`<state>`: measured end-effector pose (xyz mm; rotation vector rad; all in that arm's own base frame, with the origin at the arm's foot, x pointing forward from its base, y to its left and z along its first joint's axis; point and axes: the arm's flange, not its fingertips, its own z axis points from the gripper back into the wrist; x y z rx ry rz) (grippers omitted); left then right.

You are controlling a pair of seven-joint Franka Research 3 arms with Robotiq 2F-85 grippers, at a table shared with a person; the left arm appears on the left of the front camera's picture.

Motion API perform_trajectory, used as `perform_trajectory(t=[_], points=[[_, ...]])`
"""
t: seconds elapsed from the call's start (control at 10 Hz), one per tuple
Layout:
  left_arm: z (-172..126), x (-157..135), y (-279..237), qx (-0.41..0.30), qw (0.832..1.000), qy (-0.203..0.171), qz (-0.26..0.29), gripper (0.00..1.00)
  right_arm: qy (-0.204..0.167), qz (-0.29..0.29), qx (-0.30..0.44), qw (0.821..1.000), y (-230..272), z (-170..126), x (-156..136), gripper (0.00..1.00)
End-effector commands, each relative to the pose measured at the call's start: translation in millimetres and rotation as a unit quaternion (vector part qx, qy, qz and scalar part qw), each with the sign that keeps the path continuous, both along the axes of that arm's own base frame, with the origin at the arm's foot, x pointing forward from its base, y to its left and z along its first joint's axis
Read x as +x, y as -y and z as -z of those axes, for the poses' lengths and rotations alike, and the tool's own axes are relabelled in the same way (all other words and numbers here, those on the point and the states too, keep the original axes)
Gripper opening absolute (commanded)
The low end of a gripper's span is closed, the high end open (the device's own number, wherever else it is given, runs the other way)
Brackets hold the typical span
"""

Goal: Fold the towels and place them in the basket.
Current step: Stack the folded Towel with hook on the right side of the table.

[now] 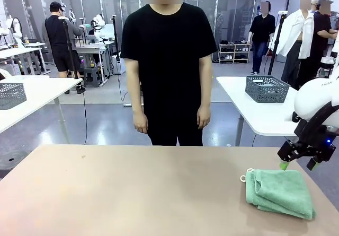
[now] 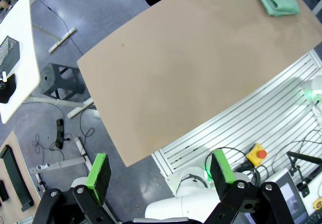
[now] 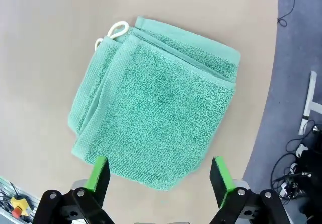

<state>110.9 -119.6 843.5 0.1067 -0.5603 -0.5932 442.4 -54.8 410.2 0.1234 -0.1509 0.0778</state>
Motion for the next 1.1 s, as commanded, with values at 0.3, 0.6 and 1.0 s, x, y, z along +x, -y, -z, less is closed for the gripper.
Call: perform_trajectory(t=[0.3,0.6,1.0], points=[[-2.7,-10.9,1.4,0.001,1.000,0.006,0.005,1.00,0.000,-0.004,-0.001,1.000,1.5,1.3,-3.3,1.00],[-2.7,-10.9,1.4,0.001,1.000,0.006,0.005,1.00,0.025,-0.038,-0.013,0.999,-9.7,-48.3,-20.3,1.00],[-2.7,-10.9,1.4,0.001,1.000,0.006,0.005,1.00,0.102,-0.111,-0.031,0.988,-28.9,-198.4,-71.9,1.00]])
